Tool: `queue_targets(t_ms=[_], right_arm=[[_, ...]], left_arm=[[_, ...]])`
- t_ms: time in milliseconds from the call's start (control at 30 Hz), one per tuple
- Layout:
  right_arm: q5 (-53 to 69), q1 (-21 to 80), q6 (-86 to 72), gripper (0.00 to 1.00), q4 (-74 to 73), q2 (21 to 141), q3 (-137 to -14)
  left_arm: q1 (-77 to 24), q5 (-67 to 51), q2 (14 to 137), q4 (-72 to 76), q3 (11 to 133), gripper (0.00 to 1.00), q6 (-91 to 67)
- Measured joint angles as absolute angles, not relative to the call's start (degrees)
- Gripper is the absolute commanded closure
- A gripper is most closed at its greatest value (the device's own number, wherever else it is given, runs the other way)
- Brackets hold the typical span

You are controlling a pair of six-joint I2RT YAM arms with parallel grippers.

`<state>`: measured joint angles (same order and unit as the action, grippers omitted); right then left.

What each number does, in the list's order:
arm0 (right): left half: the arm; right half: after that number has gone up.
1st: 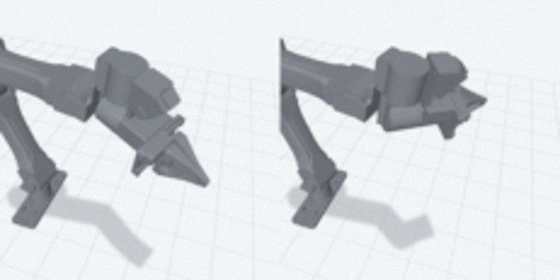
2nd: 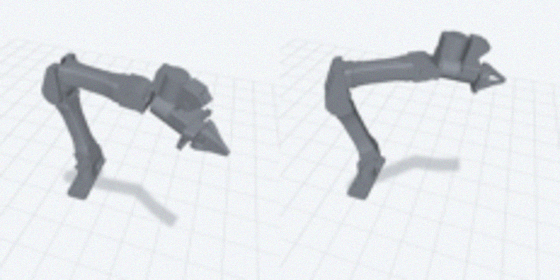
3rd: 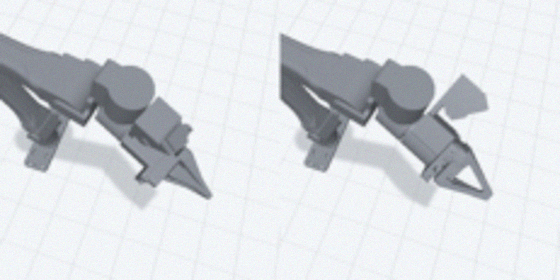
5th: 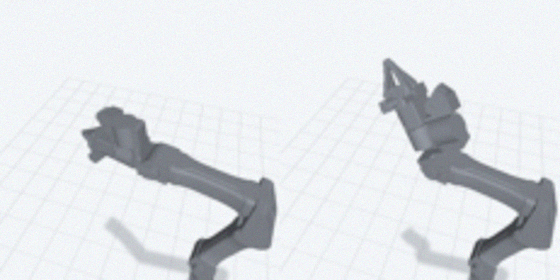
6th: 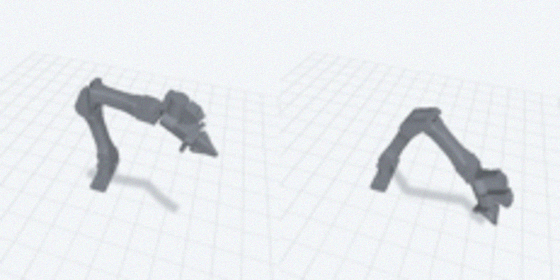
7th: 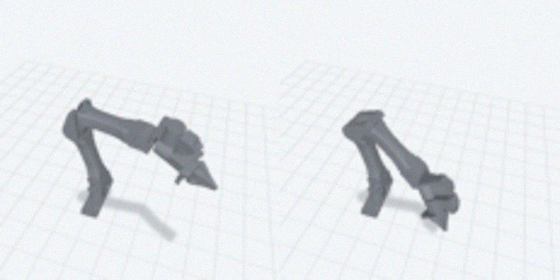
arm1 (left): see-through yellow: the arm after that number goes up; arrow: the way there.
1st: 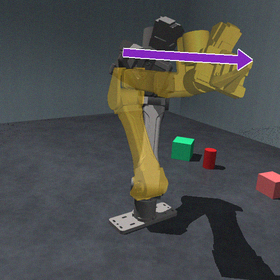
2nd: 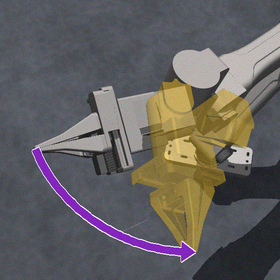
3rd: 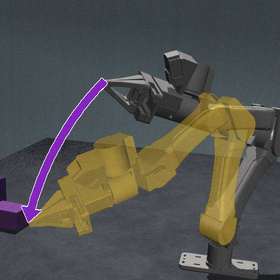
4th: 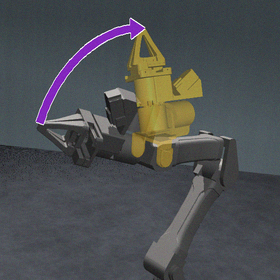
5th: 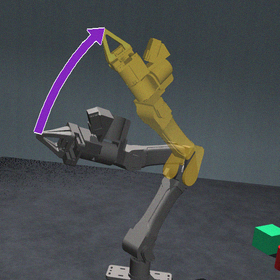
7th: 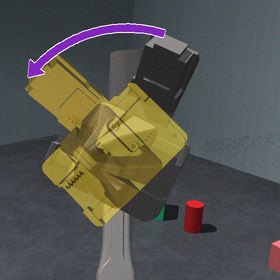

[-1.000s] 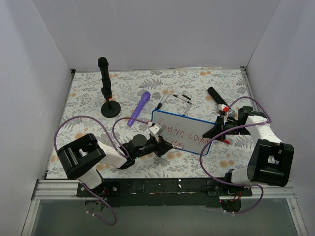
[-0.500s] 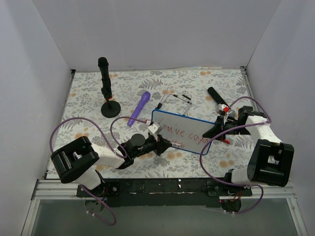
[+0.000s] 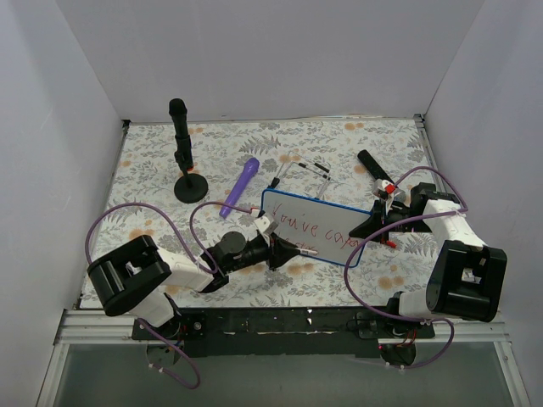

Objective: Write a sentence on the whiteboard

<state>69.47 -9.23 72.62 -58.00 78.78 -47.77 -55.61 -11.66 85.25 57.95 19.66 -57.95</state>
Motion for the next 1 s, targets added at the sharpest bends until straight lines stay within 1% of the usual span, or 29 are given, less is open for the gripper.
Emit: queue_targets(t_ms=[233,1000], right_arm=[[69.45,-9.23,72.62,0.99,-58.0,78.78,-47.77],[69.45,-9.23,72.6,0.99,-58.0,78.78,-47.77]], left_arm=[[-55.61,-13.3,85.3,58.74,19.66,1.0,-58.41],[-55.61,-10.04,89.84,58.76,21.87,1.0,-58.57]])
